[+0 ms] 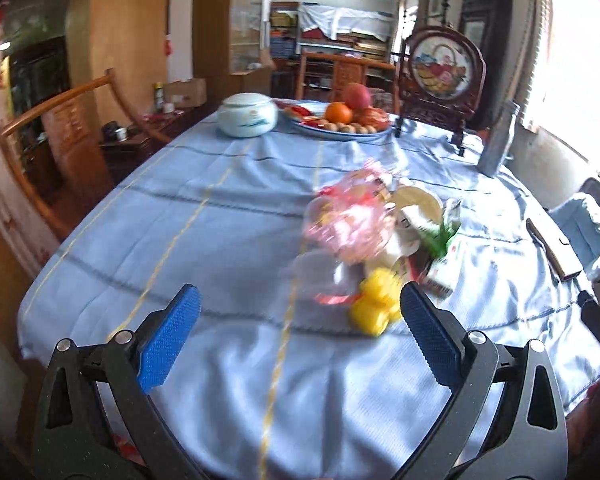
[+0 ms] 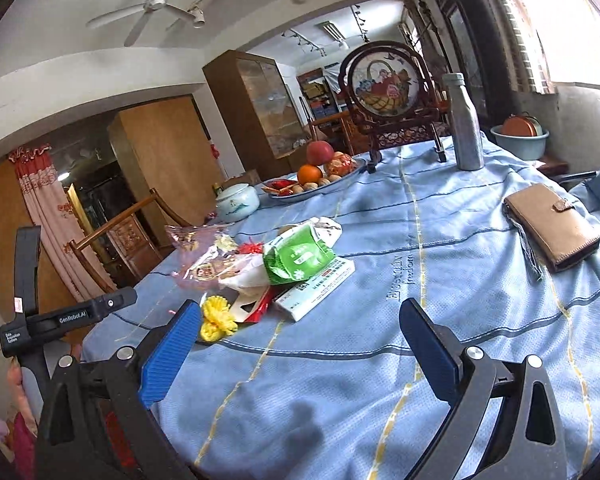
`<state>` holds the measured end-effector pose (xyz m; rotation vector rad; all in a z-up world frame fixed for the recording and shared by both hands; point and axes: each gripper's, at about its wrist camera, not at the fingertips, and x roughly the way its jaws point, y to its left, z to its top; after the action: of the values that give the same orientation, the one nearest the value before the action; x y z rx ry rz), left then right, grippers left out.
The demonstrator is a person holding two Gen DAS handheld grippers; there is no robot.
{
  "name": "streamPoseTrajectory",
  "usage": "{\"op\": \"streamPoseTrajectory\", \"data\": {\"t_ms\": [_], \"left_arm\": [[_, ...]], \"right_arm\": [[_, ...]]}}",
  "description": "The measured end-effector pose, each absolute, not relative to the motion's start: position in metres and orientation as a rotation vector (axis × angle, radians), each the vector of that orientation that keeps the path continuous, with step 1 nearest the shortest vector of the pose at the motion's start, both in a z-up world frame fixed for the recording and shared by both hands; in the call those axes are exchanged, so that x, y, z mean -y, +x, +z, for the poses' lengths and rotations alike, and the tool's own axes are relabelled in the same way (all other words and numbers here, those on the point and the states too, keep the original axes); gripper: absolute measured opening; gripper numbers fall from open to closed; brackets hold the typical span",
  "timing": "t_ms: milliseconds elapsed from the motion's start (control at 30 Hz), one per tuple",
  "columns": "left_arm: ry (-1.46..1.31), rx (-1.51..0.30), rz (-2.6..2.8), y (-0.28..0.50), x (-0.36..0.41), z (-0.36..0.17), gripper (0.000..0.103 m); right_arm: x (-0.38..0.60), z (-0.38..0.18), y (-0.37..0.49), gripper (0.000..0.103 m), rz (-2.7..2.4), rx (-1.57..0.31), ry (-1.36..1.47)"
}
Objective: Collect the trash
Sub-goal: 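Move both tools back over the table toward the remaining trash, then grasp the floral plastic bag with the left tool while the right tool grasps the green carton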
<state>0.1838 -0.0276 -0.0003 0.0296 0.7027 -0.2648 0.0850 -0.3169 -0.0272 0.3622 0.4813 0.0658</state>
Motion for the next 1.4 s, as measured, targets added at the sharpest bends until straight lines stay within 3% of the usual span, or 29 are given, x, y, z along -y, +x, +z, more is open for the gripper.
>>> {"op": "streamPoseTrajectory", "data": {"t_ms": [400,467,533,567,933,967,1067,1100,1133,1233,1400], "left_arm": [[0.050,-0.782,-0.362,0.276,0.085,-0.024,0.096],[0.044,-0.769,-0.364,0.278,0.083,-0.026,0.086],[0.041,-0.766,-0.370,0.279,0.079,-0.026,0.055],[0.032,-0.765,-0.374,0.279,0.076,-0.025,0.051],[-0.048,-0.675,-0.330,0.269,0.015,0.003,0.050],[-0.045,-0.676,-0.334,0.270,0.014,0.004,0.049],[-0.030,-0.711,-0.369,0.274,0.017,-0.002,0.057],[-0.029,-0.719,-0.379,0.275,0.018,-0.005,0.066],[-0.033,-0.721,-0.383,0.276,0.019,-0.007,0.077],[-0.060,-0.723,-0.381,0.281,0.019,-0.012,0.091],[-0.049,-0.786,-0.350,0.303,0.031,-0.027,0.095]], "right_arm": [[0.319,-0.036,0.166,0.097,0.069,-0.591,0.386],[0.315,-0.037,0.177,0.097,0.077,-0.614,0.379],[0.309,-0.038,0.190,0.097,0.078,-0.636,0.364],[0.306,-0.037,0.196,0.097,0.080,-0.645,0.356],[0.251,-0.046,0.268,0.097,0.034,-0.741,0.166],[0.252,-0.049,0.271,0.089,0.022,-0.744,0.161],[0.263,-0.055,0.275,0.043,0.037,-0.763,0.197],[0.267,-0.056,0.274,0.028,0.028,-0.758,0.202],[0.270,-0.055,0.273,0.021,0.011,-0.748,0.202],[0.284,-0.052,0.267,0.021,0.003,-0.711,0.251],[0.285,-0.053,0.270,0.021,0.015,-0.725,0.267]]}}
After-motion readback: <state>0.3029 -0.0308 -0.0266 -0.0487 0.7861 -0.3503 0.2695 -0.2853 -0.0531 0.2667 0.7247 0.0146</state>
